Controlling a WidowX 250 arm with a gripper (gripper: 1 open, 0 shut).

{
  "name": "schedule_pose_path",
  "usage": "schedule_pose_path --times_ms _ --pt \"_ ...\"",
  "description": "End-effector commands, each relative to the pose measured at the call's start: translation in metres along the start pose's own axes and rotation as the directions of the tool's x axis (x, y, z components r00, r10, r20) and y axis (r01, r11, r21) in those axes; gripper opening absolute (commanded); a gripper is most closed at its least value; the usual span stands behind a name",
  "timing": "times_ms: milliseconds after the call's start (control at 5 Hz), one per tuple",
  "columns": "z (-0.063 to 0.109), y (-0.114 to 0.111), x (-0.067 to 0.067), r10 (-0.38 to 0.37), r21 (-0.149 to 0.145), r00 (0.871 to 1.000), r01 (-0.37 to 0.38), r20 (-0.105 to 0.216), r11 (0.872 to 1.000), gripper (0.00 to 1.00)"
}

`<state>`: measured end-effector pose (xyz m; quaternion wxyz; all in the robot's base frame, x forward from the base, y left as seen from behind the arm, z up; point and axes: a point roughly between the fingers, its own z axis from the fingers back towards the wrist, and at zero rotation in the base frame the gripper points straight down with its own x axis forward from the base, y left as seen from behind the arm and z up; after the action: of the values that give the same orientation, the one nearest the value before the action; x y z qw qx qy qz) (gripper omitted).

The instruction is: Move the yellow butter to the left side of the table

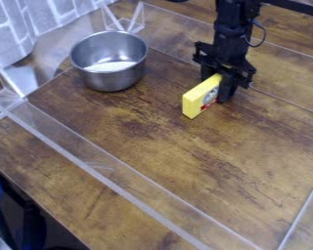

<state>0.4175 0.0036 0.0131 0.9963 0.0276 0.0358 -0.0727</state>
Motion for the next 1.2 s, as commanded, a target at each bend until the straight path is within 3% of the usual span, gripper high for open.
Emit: schedule_pose_path --times_ms 0,200,600,1000 --pt "0.008 0.004 -0.009 0.013 0.006 1.000 -0.013 -0.017 1.000 0.00" --pt "0.026 0.008 -0.012 0.022 0.016 1.000 -0.022 0.000 1.000 0.00" --pt "0.083 0.012 -0.015 0.044 0.055 0.997 -0.048 0.064 0.997 0.00" --pt "0.159 0.015 -0.026 0.062 0.105 0.988 -0.078 0.142 0.991 0.00"
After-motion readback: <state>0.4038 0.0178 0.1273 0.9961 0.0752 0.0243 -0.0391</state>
